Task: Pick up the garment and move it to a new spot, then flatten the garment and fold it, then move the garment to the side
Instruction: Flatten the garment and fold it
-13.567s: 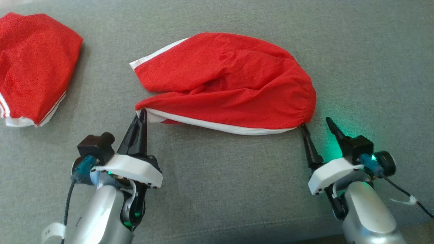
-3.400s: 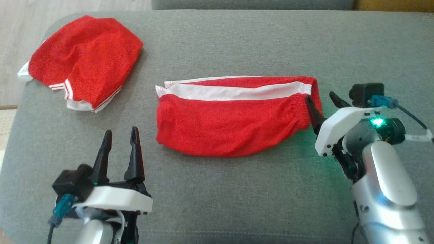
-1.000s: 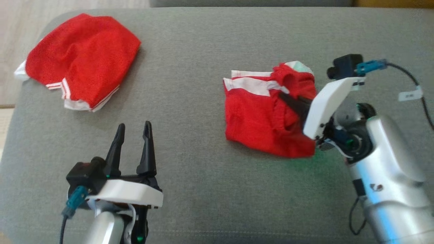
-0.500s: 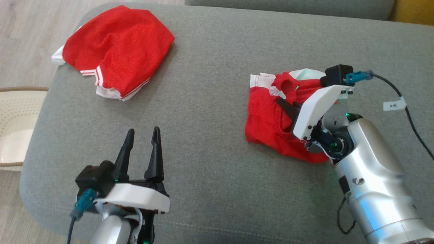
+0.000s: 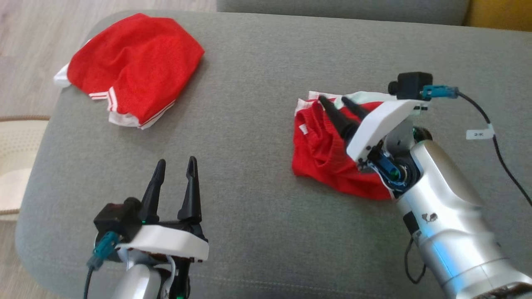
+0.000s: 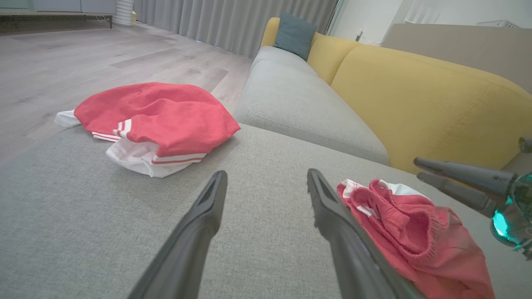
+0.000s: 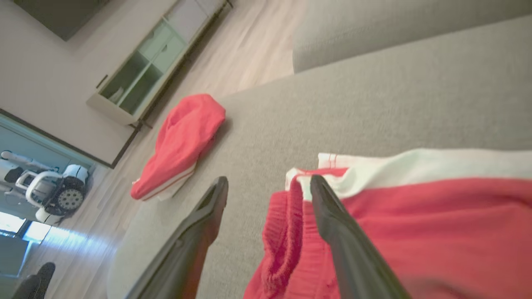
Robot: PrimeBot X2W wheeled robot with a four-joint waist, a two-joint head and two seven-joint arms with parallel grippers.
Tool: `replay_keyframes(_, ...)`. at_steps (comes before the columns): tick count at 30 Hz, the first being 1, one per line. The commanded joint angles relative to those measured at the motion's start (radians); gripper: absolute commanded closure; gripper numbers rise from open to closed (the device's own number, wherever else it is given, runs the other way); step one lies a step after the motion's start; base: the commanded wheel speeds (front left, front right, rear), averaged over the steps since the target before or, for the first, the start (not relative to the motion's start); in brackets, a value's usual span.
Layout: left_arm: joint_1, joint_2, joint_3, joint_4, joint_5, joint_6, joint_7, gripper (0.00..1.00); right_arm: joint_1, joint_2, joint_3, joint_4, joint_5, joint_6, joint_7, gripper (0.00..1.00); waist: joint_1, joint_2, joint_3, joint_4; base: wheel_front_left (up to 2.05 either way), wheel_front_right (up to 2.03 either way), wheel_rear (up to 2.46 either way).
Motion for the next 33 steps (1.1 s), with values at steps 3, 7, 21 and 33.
replay_keyframes(3,-0.024,0.004,0.038,-0.038,-0.003,0.005,-0.012,0.0,-0.068,0.017,0.013,-0.045,-0.062,-0.001,-0.119,0.0,0.0,0.0,-0.009,-0.027,0.0,0.0,0.0)
replay_keyframes(7,-0.037,0.005,0.054,-0.04,0.006,0.005,-0.012,0.0,-0.062,-0.002,-0.006,-0.048,-0.157,-0.001,-0.258,0.0,0.0,0.0,-0.024,-0.059,0.0,0.0,0.0)
replay_keyframes(21,0.004,0.003,0.132,-0.033,0.055,0.017,-0.012,0.0,0.177,-0.002,-0.199,-0.192,-0.483,-0.001,-0.525,0.0,0.0,0.0,-0.088,-0.16,0.0,0.0,0.0)
replay_keyframes(33,0.103,0.003,0.165,-0.042,0.102,0.018,-0.012,0.0,0.444,0.019,-0.282,-0.402,-0.562,-0.001,-0.547,0.0,0.0,0.0,-0.116,-0.178,0.0,0.0,0.0)
